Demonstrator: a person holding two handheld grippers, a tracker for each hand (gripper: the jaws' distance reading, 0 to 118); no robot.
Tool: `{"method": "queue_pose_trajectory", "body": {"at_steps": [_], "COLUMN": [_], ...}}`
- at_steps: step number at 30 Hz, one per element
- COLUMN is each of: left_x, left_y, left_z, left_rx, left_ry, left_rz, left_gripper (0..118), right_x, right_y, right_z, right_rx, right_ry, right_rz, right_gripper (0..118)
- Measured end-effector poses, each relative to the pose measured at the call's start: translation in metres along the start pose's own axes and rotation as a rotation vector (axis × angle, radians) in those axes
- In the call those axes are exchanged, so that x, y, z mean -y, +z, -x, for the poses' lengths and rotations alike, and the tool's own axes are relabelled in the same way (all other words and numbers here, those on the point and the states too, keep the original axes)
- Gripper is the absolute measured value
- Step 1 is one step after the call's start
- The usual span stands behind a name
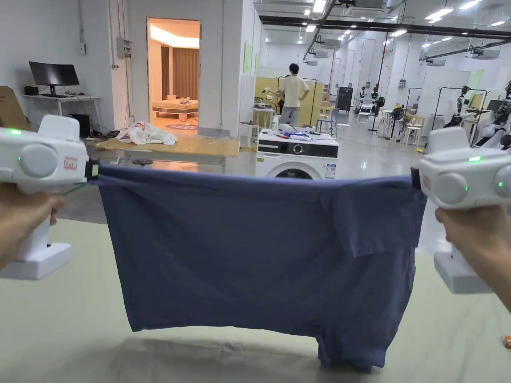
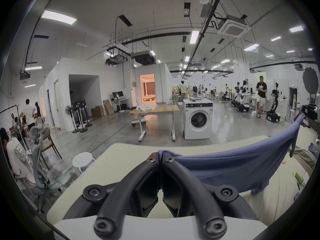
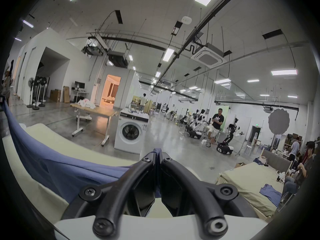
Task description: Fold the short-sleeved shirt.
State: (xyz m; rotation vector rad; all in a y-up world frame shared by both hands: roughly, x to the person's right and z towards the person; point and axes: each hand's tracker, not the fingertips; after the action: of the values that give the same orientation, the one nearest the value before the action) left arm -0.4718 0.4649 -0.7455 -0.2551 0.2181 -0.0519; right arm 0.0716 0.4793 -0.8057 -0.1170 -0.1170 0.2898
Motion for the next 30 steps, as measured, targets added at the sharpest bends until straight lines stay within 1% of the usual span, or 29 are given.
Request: {"method": "queue_pose_trajectory", "body": {"at_steps": [6,11,16,19,24,30], "left_x": [0.087,0.135,0.164,0.175,0.196,0.226], "left_y": [0.019,0.060,0.115,0.145,0.197,0.240], "left_z": [0.000,0.003,0.012,0.023,0.040,0.046], "left_rx": [0.044,0.066,0.087,0.093,0.111,0.149], "left_ry": [0.069,0.095,0.138,0.140,0.152,0.149], "left_rz": [0.083,0.097,0.094,0.098,0.099,0.149], "left_gripper": [0,0,0,0,0,0], "right_x": [0.083,0.134,0.160,0.169,0.184,0.211], "right_y": [0.032,0.068,0.130,0.172,0.234,0.289], "right_z": [0.010,0.001,-0.009,-0.016,-0.024,-0.035], "right_rx": [-0.017,-0.034,-0.057,-0.065,-0.084,-0.078], "right_ry": [0.004,0.011,0.010,0.006,0.022,-0.017], "right_rz": [0.097,0.138,0.160,0.161,0.185,0.228], "right_gripper": [2,2,2,2,2,2]}}
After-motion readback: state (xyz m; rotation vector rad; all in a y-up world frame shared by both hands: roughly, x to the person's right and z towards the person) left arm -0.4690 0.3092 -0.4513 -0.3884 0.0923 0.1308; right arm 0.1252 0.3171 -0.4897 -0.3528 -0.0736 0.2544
